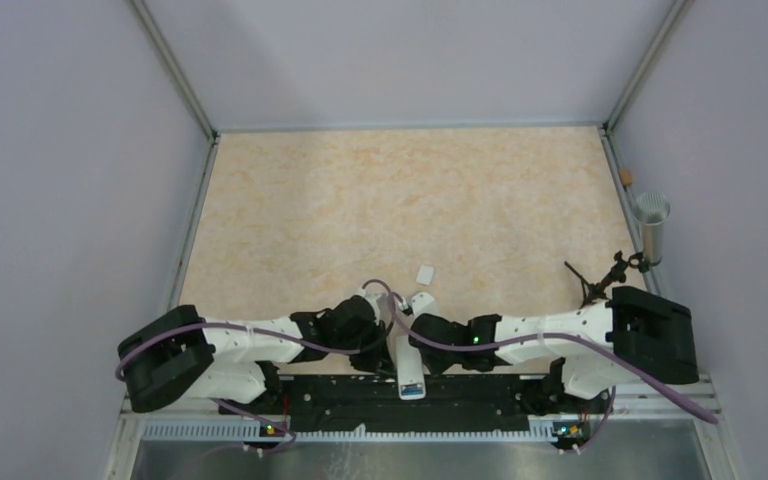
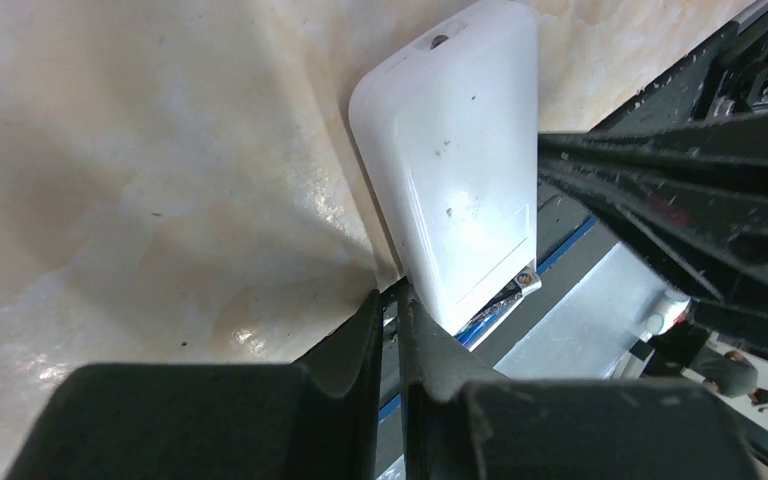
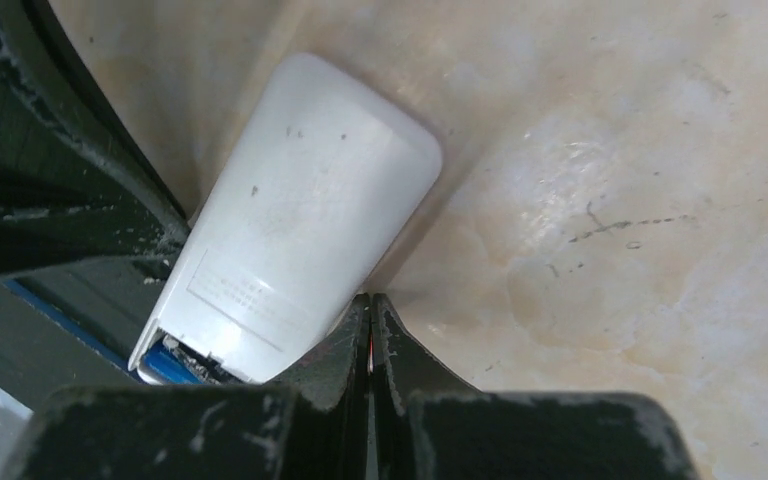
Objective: Load the batteries into the remote control
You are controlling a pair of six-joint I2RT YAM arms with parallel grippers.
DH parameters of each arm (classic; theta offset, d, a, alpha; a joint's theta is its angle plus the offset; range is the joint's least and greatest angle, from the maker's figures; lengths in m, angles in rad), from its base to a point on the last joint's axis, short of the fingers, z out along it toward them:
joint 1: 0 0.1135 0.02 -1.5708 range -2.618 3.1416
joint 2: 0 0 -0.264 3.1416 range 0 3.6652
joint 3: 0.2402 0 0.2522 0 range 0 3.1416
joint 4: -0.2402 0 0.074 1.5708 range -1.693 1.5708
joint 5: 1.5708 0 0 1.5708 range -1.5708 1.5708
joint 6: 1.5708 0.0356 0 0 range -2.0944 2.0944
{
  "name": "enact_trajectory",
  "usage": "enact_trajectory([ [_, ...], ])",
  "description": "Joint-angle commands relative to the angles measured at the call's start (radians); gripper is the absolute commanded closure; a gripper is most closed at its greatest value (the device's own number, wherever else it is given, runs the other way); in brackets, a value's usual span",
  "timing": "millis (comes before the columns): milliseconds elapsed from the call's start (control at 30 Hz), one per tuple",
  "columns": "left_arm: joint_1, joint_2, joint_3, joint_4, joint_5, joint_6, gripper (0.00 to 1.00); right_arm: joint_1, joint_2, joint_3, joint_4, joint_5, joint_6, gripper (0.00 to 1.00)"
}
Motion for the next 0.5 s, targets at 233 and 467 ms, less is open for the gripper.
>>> enact_trajectory([
  [233,0.082,0.169,0.044,-0.126,0.028,0.134,0.89,-0.125,-0.063,-0.057,0.154,-0.038,0.016,1.0],
  [467,0.207,0.263,0.121,-0.147,0.084,0.215,0.9,-0.207,-0.018,-0.034,0.195,-0.083,-0.036,1.0],
])
